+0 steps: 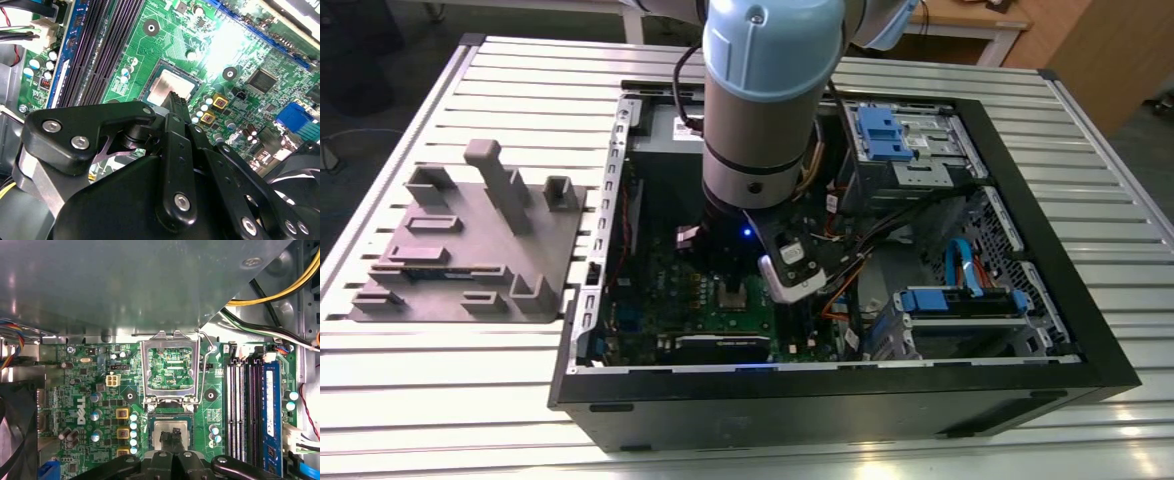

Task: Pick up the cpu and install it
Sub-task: 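Close the cpu cover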

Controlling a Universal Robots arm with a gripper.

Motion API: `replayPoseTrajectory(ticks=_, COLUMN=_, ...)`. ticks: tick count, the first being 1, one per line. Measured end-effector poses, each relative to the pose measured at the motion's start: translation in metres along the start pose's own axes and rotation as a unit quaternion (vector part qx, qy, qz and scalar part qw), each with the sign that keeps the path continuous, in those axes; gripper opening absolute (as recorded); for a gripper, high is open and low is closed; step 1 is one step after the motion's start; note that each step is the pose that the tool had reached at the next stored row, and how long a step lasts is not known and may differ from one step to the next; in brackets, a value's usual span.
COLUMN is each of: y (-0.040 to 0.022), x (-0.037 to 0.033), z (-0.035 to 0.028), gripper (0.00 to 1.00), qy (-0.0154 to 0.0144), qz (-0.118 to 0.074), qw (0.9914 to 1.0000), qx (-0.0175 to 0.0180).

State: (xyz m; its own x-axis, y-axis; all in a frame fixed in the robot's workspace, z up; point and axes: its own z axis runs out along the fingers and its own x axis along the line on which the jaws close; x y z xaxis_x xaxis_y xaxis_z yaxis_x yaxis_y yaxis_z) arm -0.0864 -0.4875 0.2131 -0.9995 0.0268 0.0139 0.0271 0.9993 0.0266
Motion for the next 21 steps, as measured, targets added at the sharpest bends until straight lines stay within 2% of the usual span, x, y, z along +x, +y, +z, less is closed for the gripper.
replayPoseTrajectory(ticks=4, y=0.0002, x=0.0000, z=-0.0053, gripper=0.10, qy=-0.0001, qz=0.000, qw=1.00000, qx=-0.0002)
replayPoseTrajectory(ticks=15, y=0.0009, x=0.0004, z=-0.0316, gripper=0.10, qy=-0.0001, qz=0.000, qw=1.00000, qx=-0.0005)
replayPoseTrajectory(ticks=21, y=0.0010, x=0.0004, z=-0.0331, gripper=0.10, qy=-0.0001, qz=0.000, qw=1.00000, qx=-0.0006)
